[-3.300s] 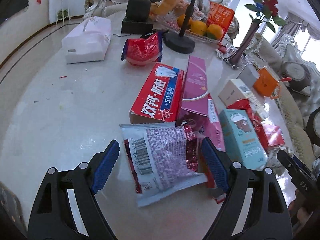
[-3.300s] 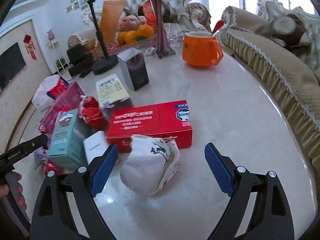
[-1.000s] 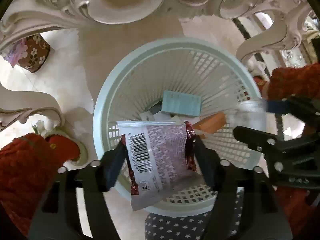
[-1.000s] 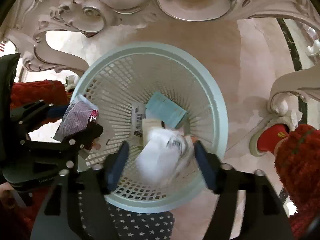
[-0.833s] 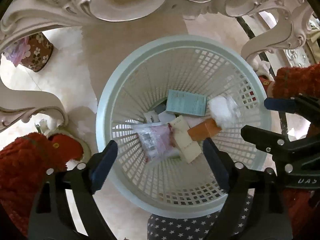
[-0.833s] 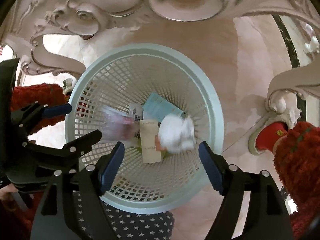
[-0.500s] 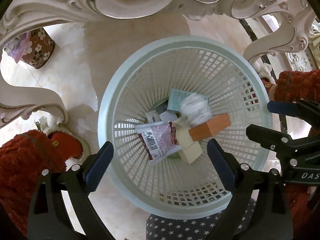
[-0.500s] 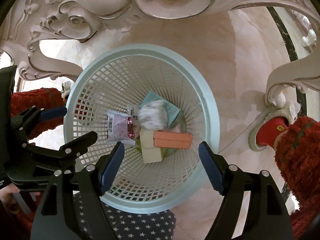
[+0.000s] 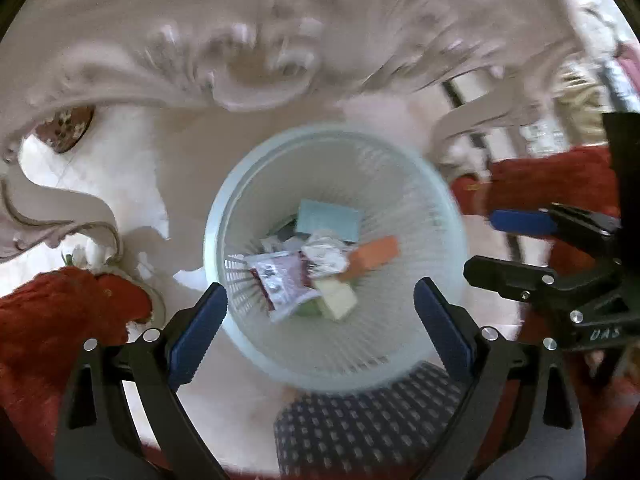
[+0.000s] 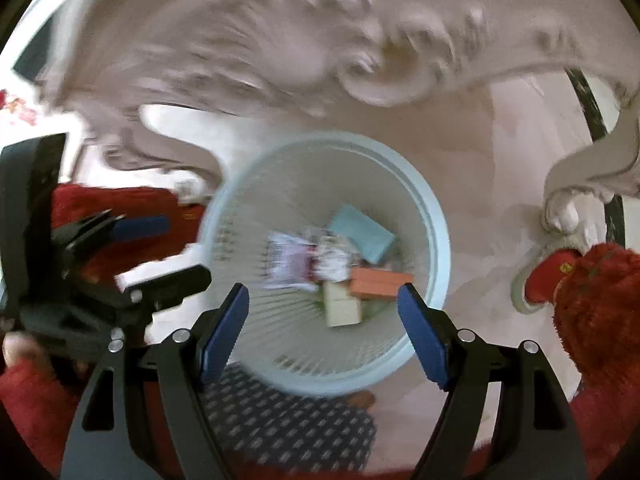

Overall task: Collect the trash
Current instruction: 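Open both tools to drop the tissue and wrapper into the wastebasket, then move both open tools back up to the table of trash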

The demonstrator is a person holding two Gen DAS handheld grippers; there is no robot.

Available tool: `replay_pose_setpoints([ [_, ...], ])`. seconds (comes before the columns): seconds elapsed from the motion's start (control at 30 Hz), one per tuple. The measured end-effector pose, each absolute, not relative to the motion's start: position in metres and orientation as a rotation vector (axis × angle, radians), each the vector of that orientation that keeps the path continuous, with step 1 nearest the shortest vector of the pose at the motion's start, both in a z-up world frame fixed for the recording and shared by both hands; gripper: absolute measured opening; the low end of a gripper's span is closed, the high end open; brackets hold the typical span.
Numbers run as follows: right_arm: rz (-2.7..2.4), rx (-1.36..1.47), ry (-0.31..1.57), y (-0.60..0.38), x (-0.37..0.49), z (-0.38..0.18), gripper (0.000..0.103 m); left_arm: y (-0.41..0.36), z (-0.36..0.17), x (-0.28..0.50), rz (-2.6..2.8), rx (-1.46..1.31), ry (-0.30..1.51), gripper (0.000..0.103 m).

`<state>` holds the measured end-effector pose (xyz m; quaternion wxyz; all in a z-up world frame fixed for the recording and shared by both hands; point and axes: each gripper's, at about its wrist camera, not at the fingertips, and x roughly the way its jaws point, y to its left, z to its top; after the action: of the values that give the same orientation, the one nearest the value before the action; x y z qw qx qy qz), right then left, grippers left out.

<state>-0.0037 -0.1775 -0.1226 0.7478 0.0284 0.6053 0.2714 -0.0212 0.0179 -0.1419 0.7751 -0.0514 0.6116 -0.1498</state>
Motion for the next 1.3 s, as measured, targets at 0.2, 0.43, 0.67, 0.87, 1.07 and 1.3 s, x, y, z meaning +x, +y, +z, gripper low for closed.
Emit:
replay_pose_setpoints([
  [0.2,0.712,0.144,0.997,-0.210,-0.005,0.005,0.073,0.052,-0.007,-0.023,-0.383,-0.104,1.043,0.092],
  [0.43,0.440,-0.126,0.520,-0.229,0.101,0.101,0.087,0.085,0.067,0.093,-0.116,-0.175,0.796,0.092],
  [0.67,0.378,-0.564,0.594,-0.195,0.263,0.087,0.087,0.071,0.051,0.223,0.000,-0.234,0.889,0.092],
  [0.87,0.561,-0.740,0.694,-0.161,0.323,0.067,0.087,0.071,0.037,0.273,0.020,-0.256,0.941,0.092],
  [1.07,0.654,-0.962,0.720,-0.124,0.344,0.051,0.086,0.064,0.025,0.303,0.019,-0.190,0.997,0.092],
  [1.3,0.715,-0.781,1.034,-0.124,0.392,0.041,0.089,0.069,0.021,0.318,0.036,-0.201,0.994,0.092],
])
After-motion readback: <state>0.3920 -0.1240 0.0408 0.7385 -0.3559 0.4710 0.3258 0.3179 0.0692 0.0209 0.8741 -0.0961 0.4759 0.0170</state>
